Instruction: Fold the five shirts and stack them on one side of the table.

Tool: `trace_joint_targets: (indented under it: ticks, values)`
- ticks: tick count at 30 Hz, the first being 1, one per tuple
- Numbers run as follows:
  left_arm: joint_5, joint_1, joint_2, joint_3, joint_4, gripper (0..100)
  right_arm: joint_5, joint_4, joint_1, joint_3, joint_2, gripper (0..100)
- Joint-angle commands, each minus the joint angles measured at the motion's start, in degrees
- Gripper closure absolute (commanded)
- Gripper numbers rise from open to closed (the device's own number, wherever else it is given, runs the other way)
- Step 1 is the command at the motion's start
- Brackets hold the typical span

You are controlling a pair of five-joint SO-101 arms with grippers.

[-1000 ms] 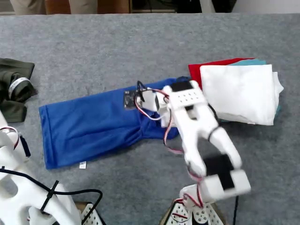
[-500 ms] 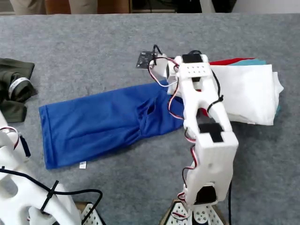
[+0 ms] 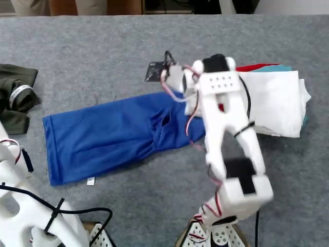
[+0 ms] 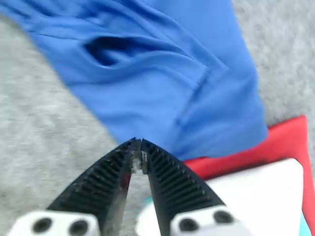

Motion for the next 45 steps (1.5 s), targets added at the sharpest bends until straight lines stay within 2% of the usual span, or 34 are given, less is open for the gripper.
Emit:
trace_joint_targets:
  ticks: [1,4,7,11,16,20,24,29,31,36,40,45]
  values:
    - [-0.5,0.1,-0.8,-2.5,-0.6,98,-1.5,-5.0,-5.3,12.5,-10.2,99.7]
    - [-0.5,0.1,-0.8,-2.5,-0.6,98,-5.0,-12.9,-9.5,21.0,-11.5,99.6]
    - [-0.5,0.1,-0.8,-2.5,-0.6,98,-7.5,-17.6,-12.7,23.2,-8.5,99.6]
    - [-0.5,0.1,-0.8,-2.5,-0.6,98,-10.1,-22.9,-14.3,18.0,-0.1,99.6]
    - [-0.5,0.1,-0.8,-2.5,-0.6,98,-10.1,-26.6,-12.9,4.1,14.3,99.6]
    - [-0.5,0.0,-0.8,-2.5,-0.5,98,-11.2,-21.0,-12.7,-8.7,24.0,99.7]
    - [-0.5,0.0,-0.8,-2.5,-0.4,98,-12.9,-11.6,-12.8,-16.7,24.3,99.7]
    - [-0.5,0.0,-0.8,-2.5,-0.4,98,-12.8,-12.0,-11.6,-17.1,24.7,99.7]
    - [-0.5,0.0,-0.8,-3.1,-0.3,98,-13.1,-11.5,-10.9,-17.6,23.7,99.7]
    - [-0.5,0.0,-0.4,-8.5,0.6,98,-14.2,-0.6,-8.4,-23.5,12.4,99.7]
    - [-0.4,0.1,-0.3,-12.5,2.5,98,-14.1,5.3,-5.8,-21.1,3.6,99.7]
    - [-0.6,0.1,-0.3,-12.6,2.5,98,-14.6,-1.1,-3.6,-9.0,2.8,99.7]
